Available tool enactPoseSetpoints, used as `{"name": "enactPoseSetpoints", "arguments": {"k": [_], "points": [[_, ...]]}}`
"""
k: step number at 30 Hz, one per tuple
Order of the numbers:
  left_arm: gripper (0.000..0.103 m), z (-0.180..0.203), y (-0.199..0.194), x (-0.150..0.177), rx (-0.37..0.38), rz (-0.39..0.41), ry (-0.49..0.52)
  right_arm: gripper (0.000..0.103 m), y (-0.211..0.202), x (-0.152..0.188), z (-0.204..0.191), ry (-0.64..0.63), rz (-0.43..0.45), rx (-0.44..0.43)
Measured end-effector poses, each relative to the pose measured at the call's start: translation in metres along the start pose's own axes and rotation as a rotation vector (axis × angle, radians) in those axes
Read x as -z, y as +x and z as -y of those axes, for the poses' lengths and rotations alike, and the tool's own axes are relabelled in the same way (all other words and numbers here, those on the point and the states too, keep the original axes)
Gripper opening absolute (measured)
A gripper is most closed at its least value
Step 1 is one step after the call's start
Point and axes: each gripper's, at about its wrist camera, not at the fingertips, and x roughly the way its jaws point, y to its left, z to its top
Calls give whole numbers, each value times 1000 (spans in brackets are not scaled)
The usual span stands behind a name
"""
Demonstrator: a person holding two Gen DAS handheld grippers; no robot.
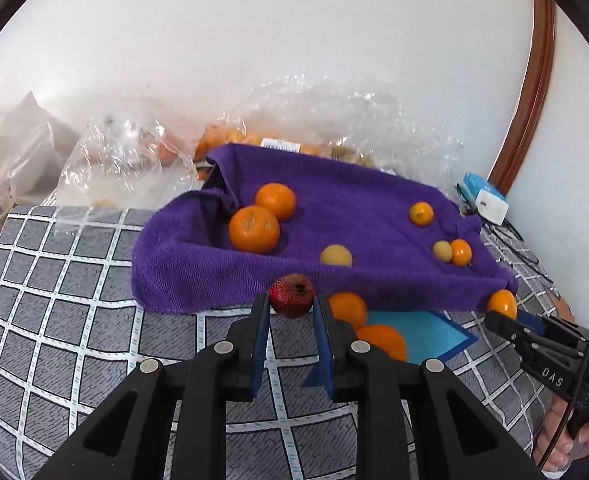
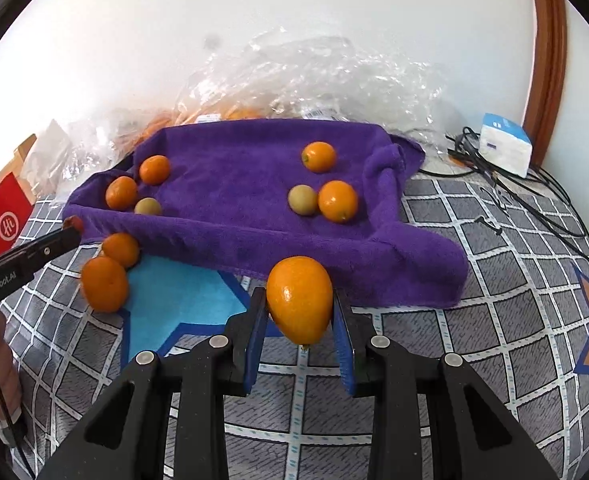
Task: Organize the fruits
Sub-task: 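Lift both held fruits and carry them onto the purple towel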
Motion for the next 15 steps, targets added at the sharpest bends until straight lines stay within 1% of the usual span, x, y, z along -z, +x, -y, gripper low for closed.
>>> {"name": "enactPoseSetpoints", "arguments": {"k": [8, 15], "points": [[21, -4, -4, -3, -6, 44, -36, 31, -7, -2, 2, 7, 32, 8], [21, -9, -3, -4, -17, 45, -67, 31, -16, -5, 12, 43, 74, 21]]}}
